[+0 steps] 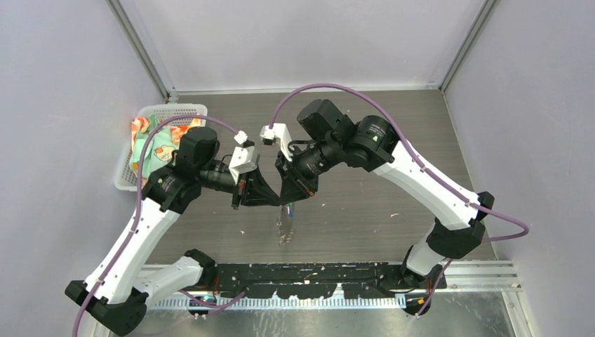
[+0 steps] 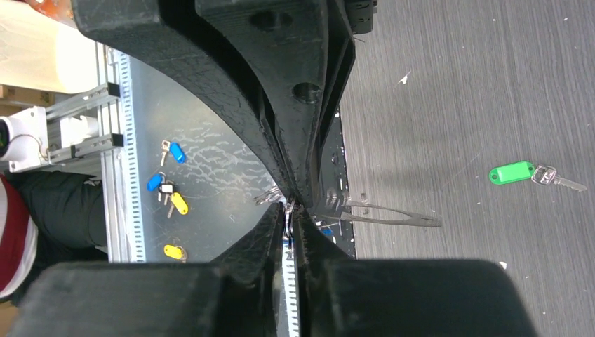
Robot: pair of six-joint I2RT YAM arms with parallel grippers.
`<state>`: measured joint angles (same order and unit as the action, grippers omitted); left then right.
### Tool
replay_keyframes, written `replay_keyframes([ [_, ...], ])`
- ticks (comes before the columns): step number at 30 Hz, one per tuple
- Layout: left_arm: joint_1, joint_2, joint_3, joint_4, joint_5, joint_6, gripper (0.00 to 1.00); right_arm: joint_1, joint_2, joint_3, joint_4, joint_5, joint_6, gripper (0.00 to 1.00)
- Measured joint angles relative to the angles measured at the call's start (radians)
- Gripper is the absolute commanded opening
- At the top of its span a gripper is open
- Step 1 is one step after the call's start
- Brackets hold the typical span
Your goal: Put the keys on the keyring
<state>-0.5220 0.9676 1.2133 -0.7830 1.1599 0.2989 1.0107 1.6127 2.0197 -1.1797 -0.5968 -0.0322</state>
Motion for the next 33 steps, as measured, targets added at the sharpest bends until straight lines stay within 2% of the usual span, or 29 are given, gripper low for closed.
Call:
replay_keyframes([
  [2,0.000,-0.014,-0.020,0.044,-0.008,-0.040,0.00,0.000,-0.006,-0.010,0.018,0.003,0.019,0.31],
  [4,-0.001,-0.042,-0.063,0.108,-0.015,-0.097,0.00,-0.003,-0.023,-0.036,0.064,0.006,0.042,0.44],
  [8,-0.002,-0.116,-0.175,0.288,-0.025,-0.269,0.00,-0.016,-0.103,-0.145,0.177,0.024,0.095,0.53],
  [13,-0.002,-0.136,-0.203,0.465,-0.042,-0.428,0.00,-0.058,-0.293,-0.323,0.333,0.052,0.165,0.53],
  [20,-0.002,-0.127,-0.191,0.642,-0.080,-0.561,0.00,-0.074,-0.525,-0.541,0.588,0.115,0.269,0.49],
  [26,-0.002,-0.089,-0.140,0.754,-0.109,-0.645,0.00,-0.074,-0.564,-0.630,0.731,0.155,0.333,0.43],
  [33,-0.003,-0.089,-0.132,0.793,-0.102,-0.663,0.00,-0.074,-0.552,-0.662,0.804,0.172,0.369,0.35],
])
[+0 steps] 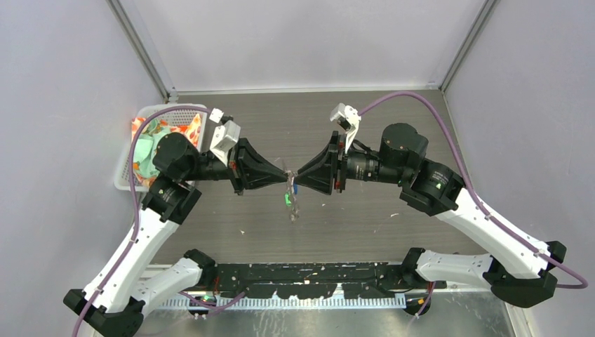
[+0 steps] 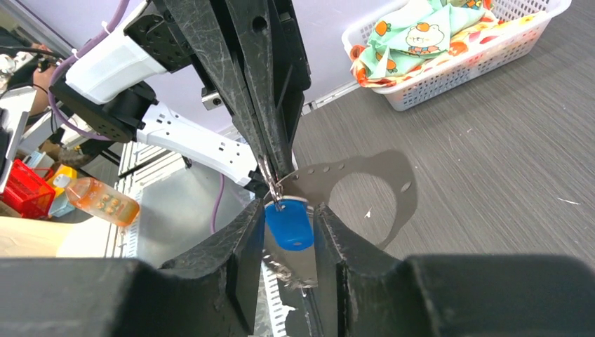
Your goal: Put the keys on the keyring
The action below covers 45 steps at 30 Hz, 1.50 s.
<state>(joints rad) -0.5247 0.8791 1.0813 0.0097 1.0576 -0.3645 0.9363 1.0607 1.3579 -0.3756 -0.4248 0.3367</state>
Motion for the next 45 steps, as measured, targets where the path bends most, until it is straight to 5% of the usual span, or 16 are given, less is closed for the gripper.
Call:
replay_keyframes([
  [4,-0.002,-0.005,0.000,0.000,0.009,0.000,0.00,-0.003,0.000,-0.005,0.022,0.001,0.008,0.34],
  [8,-0.004,-0.014,0.000,-0.001,0.017,0.001,0.00,-0.003,0.000,-0.005,0.034,-0.013,0.012,0.14],
  [13,-0.004,-0.022,0.000,-0.003,0.017,0.002,0.00,-0.003,0.004,-0.005,0.039,-0.047,0.016,0.04],
  [29,-0.003,-0.034,0.000,-0.008,0.016,0.006,0.00,-0.005,0.034,-0.005,0.012,-0.114,0.017,0.01],
  [31,-0.003,-0.034,0.000,-0.007,0.016,0.006,0.00,-0.005,0.040,-0.005,0.006,-0.123,0.017,0.11],
  [38,-0.003,-0.034,0.000,-0.008,0.016,0.006,0.00,-0.007,0.046,-0.004,-0.060,-0.091,-0.008,0.96],
  [45,-0.004,-0.035,0.000,-0.011,0.016,0.010,0.00,-0.009,0.012,-0.015,-0.019,-0.070,-0.008,0.99],
])
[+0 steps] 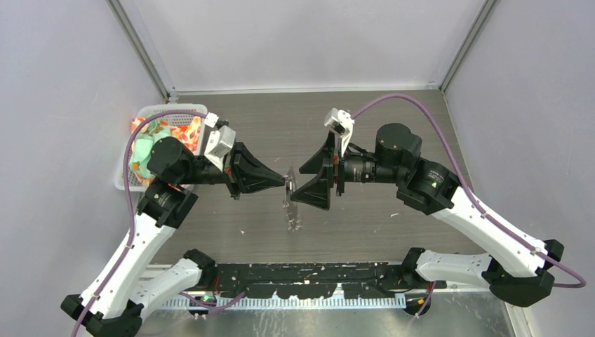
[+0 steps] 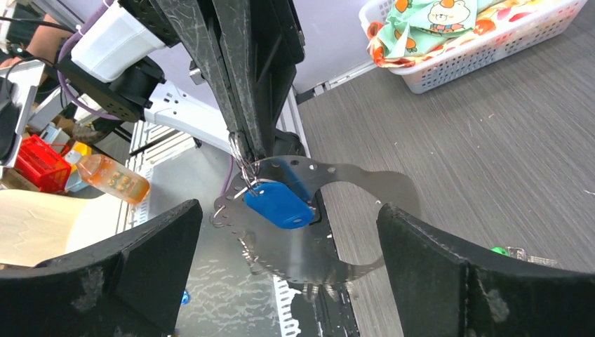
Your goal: Put the keys on the keyring
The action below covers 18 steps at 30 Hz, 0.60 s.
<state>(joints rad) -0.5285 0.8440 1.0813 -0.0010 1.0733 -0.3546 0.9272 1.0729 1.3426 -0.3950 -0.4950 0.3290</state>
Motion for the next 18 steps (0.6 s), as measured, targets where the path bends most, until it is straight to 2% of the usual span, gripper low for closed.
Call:
replay_keyframes([
  [2,0.000,0.000,0.000,-0.003,0.000,0.000,0.00,0.000,0.000,0.000,0.012,0.000,0.000,0.93],
  [4,0.000,0.000,0.000,-0.006,0.000,0.001,0.00,0.000,0.000,-0.001,0.021,-0.002,0.000,0.81],
  [9,0.000,0.000,0.000,-0.013,-0.004,0.005,0.00,0.000,0.008,-0.001,0.042,-0.037,0.009,0.60],
  [18,0.000,0.000,0.000,-0.019,-0.018,0.018,0.00,0.000,0.028,-0.012,0.054,-0.076,0.026,0.33],
])
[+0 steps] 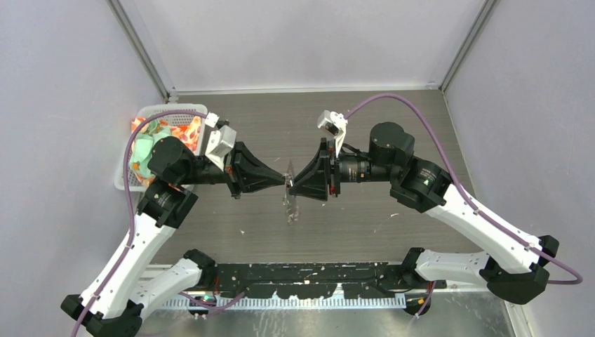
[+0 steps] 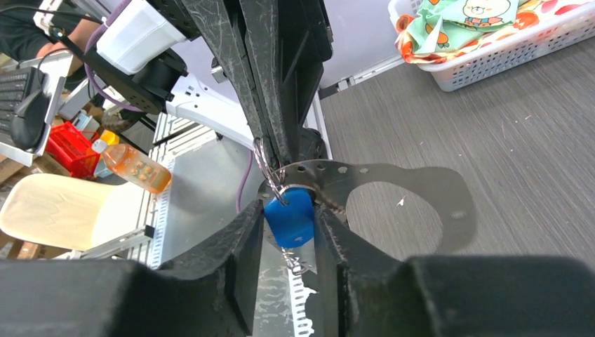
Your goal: Put the keys on the keyring
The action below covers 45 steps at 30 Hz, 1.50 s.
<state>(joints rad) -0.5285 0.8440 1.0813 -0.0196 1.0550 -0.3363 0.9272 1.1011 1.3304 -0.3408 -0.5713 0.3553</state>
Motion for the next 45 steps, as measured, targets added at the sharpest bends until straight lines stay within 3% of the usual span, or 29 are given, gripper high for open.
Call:
replay_keyframes([
  [6,0.000,0.000,0.000,-0.001,-0.006,0.002,0.00,0.000,-0.002,-0.001,0.004,0.001,0.010,0.18],
  [15,0.000,-0.004,0.000,-0.002,-0.010,0.003,0.00,0.000,-0.018,-0.007,-0.014,0.024,0.006,0.13],
  [26,-0.001,-0.005,0.000,-0.008,-0.016,0.003,0.00,0.000,-0.027,-0.007,-0.048,0.029,-0.007,0.14],
  [31,-0.001,-0.004,0.000,-0.009,-0.016,0.003,0.00,0.000,-0.006,-0.007,-0.056,0.004,-0.007,0.27],
  [38,-0.001,-0.004,0.000,-0.009,-0.016,0.004,0.00,0.000,0.001,0.034,-0.181,0.018,-0.044,0.76],
  [42,-0.001,-0.004,0.000,-0.009,-0.015,0.004,0.00,0.000,0.006,0.148,-0.262,0.066,-0.106,0.90],
  [45,-0.001,-0.004,0.000,-0.010,-0.013,0.004,0.00,0.000,0.005,0.240,-0.287,0.090,-0.164,0.90],
])
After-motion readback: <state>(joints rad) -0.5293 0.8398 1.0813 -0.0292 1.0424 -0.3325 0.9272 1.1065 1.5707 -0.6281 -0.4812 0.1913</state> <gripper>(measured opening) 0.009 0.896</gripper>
